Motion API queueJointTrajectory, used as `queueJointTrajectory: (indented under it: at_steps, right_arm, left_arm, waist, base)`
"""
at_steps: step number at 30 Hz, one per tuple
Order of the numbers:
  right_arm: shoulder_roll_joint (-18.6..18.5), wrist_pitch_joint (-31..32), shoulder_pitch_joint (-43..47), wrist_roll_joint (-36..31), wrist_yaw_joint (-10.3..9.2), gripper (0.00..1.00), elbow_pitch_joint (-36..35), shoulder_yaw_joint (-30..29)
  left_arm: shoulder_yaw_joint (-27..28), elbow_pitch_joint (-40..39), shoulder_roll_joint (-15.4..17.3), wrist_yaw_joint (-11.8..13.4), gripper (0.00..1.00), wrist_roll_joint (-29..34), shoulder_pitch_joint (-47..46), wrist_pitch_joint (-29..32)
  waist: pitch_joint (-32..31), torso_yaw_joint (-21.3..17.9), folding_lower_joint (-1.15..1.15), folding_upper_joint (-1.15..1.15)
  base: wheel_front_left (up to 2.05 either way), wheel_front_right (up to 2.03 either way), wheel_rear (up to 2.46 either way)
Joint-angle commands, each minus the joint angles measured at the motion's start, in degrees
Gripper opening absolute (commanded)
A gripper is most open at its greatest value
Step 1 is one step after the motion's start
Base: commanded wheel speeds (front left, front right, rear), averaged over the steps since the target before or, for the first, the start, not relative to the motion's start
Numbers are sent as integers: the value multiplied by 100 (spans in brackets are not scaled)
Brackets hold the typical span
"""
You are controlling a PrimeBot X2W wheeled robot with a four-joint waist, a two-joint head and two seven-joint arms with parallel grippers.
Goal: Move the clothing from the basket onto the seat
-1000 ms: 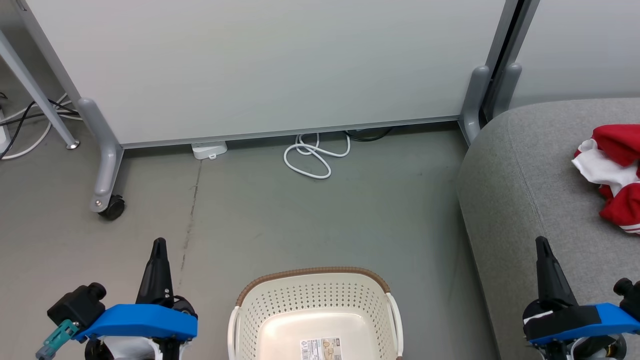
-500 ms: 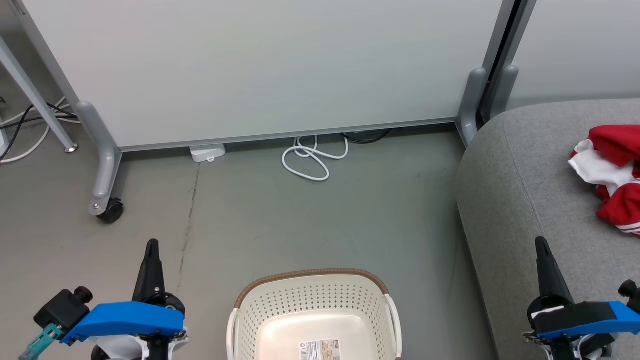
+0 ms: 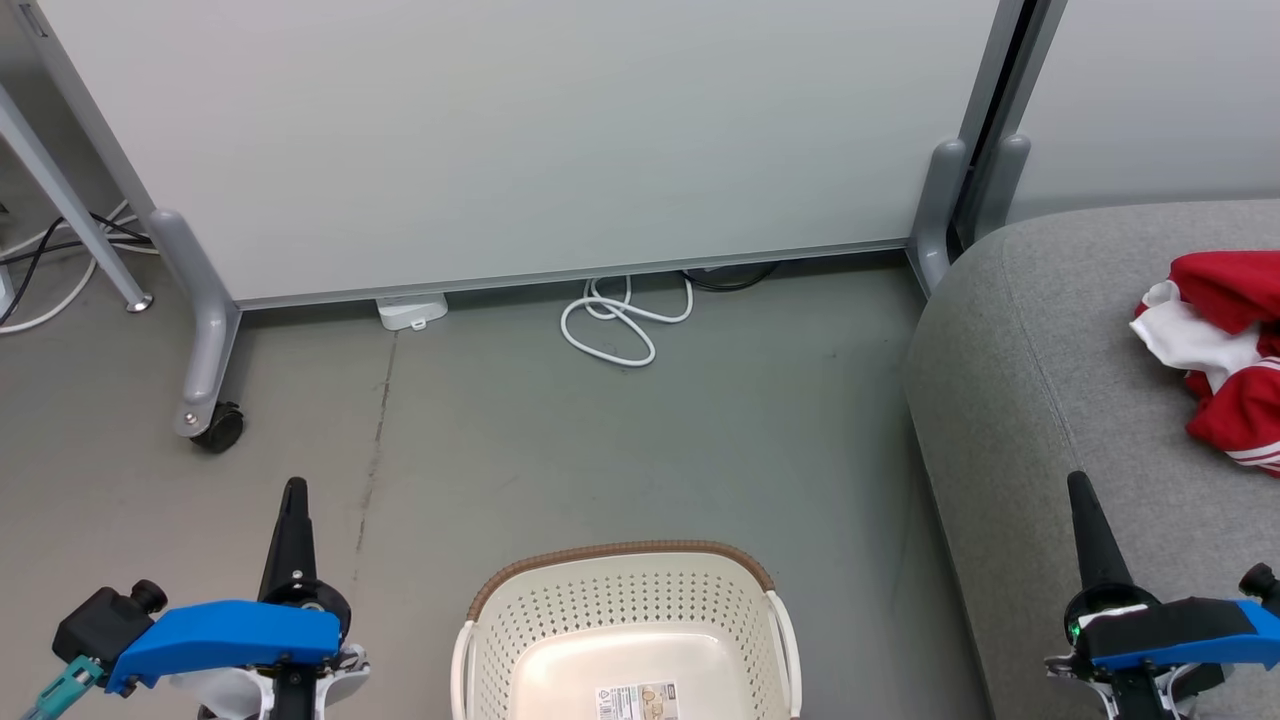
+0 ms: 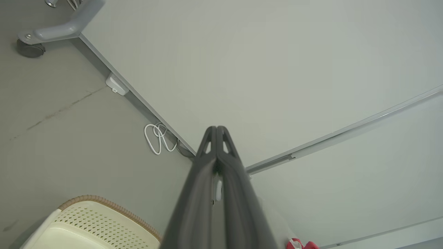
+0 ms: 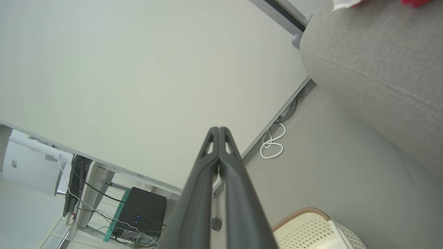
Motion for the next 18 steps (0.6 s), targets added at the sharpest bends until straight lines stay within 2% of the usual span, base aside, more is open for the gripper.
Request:
queueJointTrajectory:
  at_steps: [1,18]
  right_arm:
    - [-7,40,-145,145,3,0,-40,-15]
    - [-3,289,-186,1145,3,0,-7,-21]
  left_arm:
    - [30,-73,5,-50,0,-128,-133,34]
    - [157,-91,2,-62,0,-1109,-149,283]
  waist:
    - [-3,-2,0,0]
    - [-47,-38,0,0]
  base:
    - [0,0,0]
    - [0,0,0]
